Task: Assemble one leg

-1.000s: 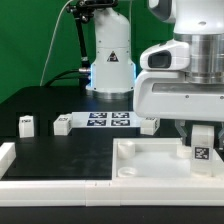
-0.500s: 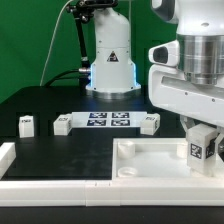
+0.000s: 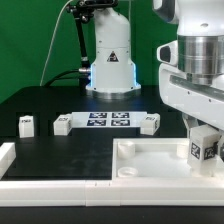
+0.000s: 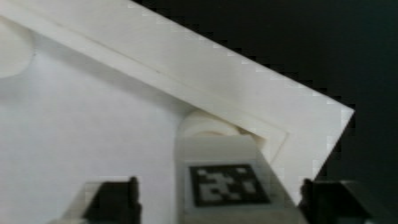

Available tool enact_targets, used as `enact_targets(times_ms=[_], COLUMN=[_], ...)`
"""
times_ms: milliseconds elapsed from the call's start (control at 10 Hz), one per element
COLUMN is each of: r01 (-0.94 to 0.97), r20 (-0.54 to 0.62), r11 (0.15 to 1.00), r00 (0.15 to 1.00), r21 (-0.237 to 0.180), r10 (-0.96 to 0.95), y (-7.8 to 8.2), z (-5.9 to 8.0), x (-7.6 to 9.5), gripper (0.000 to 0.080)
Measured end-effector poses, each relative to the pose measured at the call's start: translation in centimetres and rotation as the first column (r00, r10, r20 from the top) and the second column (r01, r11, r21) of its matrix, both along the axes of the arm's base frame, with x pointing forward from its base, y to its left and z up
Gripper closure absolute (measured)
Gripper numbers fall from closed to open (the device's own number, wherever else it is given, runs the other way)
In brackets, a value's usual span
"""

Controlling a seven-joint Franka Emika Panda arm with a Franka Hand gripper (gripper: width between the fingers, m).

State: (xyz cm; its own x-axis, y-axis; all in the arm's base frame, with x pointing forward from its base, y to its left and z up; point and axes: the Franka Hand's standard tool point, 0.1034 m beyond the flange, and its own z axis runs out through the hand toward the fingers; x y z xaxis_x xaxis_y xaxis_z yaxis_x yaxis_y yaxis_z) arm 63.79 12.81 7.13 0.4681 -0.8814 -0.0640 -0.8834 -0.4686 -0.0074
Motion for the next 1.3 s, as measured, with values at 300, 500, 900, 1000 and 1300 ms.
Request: enact_targets(times_ms=[300,500,900,1000,1300], r01=[-0.198,-0.453,-0.769,-0.828,-0.929], r20=[-0.001,0.003,0.030,0.035,0.044], r11=[0.980,0.891,0.639,0.560,0.371], r00=[0.980,0.891,0.639,0.560,0.371], r21=[0.004,0.006,0.008,0.010,0.009], r10=[0.198,0.453,0.769,0.828,0.928], y=[0.3,0.2,-0.5,-0.9,-1.2], z=[0.0,0.0,-0.2,-0.2,-0.2], x=[-0.2,-0.4,-0.1,0.0,0.0], gripper=[0.0153,0.0153,0.0151,0.0151,0.0151])
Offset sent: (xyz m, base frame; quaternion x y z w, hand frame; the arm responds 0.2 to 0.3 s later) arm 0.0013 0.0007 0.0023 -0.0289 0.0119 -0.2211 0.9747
